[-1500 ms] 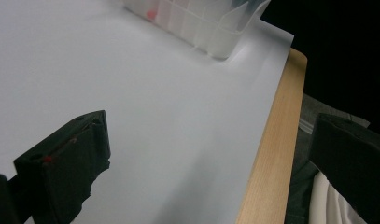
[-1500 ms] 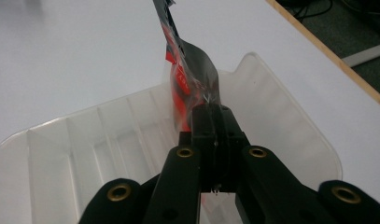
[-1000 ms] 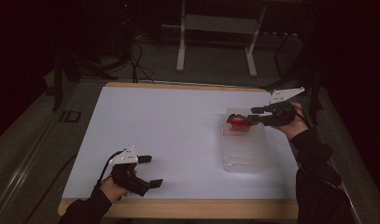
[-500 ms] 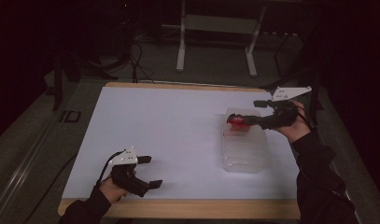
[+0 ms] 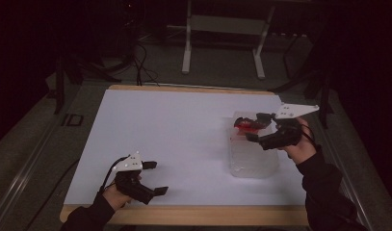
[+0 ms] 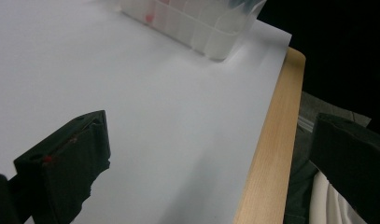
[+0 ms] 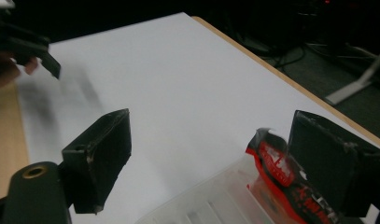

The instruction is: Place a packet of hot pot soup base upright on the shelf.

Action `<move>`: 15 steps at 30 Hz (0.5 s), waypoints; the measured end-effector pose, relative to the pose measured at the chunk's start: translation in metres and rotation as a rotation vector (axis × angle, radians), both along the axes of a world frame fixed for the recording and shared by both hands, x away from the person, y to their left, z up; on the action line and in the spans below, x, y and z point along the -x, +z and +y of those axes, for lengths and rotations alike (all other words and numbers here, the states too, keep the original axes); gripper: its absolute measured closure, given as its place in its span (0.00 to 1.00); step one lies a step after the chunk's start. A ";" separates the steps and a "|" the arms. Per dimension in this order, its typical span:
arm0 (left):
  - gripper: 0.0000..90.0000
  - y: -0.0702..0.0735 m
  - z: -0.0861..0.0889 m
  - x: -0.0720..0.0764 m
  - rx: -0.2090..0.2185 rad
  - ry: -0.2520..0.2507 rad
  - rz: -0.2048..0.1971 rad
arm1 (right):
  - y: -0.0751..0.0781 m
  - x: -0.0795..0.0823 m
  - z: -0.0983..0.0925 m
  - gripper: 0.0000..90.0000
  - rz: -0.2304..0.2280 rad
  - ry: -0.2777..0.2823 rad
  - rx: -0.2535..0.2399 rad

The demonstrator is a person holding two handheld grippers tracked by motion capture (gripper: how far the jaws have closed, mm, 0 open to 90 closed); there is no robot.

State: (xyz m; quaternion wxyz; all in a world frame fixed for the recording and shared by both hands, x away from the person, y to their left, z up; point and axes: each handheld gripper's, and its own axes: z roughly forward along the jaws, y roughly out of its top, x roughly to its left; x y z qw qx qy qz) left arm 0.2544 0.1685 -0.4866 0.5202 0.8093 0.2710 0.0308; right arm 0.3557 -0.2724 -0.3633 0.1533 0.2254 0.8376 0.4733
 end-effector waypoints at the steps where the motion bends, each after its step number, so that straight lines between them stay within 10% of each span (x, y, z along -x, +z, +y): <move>1: 0.00 0.000 0.000 0.000 0.003 0.000 -0.002 | -0.002 0.003 0.002 0.15 0.002 -0.002 0.004; 15: 0.00 0.002 -0.002 0.004 0.004 -0.010 -0.009 | -0.029 0.043 0.025 0.15 0.036 -0.050 -0.070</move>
